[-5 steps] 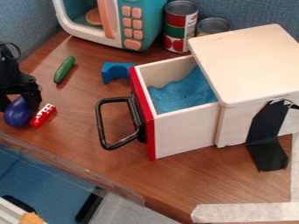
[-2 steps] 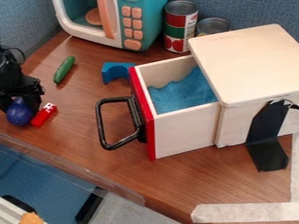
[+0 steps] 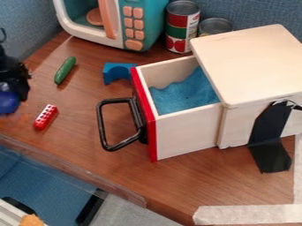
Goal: Put the eggplant inside the drawer
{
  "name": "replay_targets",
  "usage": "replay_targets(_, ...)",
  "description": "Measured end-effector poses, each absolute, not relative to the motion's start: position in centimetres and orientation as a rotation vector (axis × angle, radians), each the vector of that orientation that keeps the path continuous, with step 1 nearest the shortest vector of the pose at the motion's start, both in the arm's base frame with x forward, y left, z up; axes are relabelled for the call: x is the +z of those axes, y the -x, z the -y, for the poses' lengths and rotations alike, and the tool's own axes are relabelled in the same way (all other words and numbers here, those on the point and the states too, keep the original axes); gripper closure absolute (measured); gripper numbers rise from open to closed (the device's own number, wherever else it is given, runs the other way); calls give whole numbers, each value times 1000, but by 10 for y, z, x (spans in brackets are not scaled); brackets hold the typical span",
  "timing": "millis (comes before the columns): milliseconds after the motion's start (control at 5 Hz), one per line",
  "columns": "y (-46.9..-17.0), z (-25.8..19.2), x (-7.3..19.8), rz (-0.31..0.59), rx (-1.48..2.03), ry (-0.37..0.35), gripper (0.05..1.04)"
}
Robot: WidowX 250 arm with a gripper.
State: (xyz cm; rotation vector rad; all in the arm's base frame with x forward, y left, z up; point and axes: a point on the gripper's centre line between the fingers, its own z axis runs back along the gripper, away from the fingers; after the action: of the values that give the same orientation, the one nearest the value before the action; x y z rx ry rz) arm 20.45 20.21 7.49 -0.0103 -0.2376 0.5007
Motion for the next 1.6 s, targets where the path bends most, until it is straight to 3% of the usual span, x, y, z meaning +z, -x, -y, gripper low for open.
replay_targets(600, -265, -103, 103, 213, 361, 34, 351)
replay_targets(1000, -308, -46, 125, 254, 327, 26, 351)
replay_targets(1600, -318, 22, 124, 280, 201, 23, 351)
